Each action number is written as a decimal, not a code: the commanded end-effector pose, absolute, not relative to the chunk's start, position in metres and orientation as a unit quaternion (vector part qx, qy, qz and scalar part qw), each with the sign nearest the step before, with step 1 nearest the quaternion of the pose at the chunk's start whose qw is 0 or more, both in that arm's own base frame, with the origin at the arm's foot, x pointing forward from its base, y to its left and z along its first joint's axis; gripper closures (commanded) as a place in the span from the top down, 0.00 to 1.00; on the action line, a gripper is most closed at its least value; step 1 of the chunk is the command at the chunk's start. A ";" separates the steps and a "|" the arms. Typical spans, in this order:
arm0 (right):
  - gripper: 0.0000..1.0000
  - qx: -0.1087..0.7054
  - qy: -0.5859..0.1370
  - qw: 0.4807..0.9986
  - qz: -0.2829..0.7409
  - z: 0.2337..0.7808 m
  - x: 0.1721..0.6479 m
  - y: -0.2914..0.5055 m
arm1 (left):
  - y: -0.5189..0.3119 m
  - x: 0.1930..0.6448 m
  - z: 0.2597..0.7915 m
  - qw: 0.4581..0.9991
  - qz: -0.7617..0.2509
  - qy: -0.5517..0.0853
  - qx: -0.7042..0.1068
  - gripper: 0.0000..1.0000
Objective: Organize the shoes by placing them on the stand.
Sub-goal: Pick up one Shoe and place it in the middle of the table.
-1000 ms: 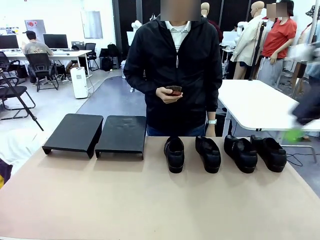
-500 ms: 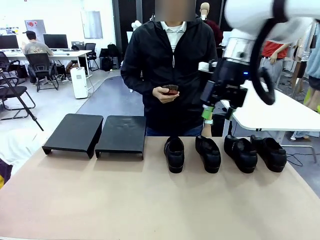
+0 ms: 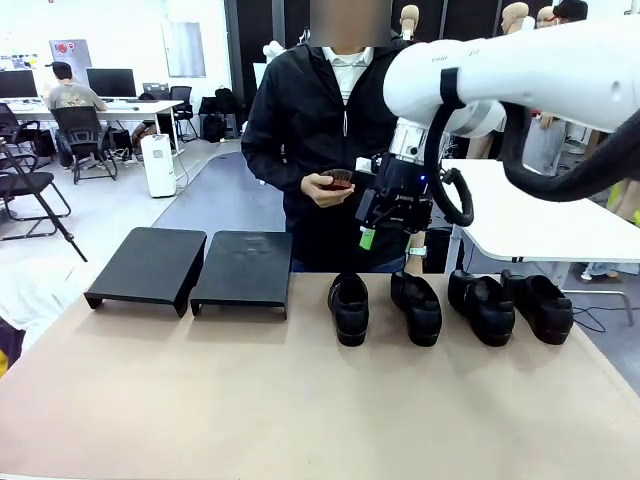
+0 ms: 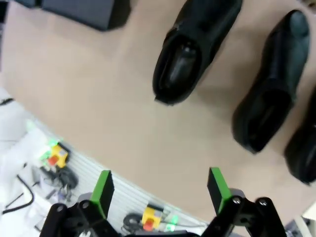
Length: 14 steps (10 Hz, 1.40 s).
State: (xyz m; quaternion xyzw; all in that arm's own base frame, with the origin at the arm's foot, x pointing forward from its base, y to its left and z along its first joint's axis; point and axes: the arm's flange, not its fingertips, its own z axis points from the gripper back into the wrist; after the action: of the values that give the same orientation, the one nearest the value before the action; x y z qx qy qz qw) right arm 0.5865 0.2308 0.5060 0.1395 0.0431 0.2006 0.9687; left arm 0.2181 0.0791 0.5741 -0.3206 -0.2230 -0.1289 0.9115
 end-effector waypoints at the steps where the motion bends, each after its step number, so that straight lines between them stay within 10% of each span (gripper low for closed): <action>1: 1.00 0.152 0.006 0.976 0.156 0.485 0.588 0.232 | 0.080 0.218 0.575 0.907 -0.137 -0.226 -0.327 1.00; 14: 1.00 0.097 -0.063 0.990 0.077 0.389 0.604 0.247 | 0.080 0.218 0.575 0.907 -0.137 -0.226 -0.327 1.00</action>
State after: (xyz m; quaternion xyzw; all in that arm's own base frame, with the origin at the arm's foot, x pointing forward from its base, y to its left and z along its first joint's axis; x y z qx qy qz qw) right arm 0.6049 0.2442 0.3960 0.1174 -0.0442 0.1041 0.9866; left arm 0.2181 0.0791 0.5741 -0.3206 -0.2232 -0.1290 0.9115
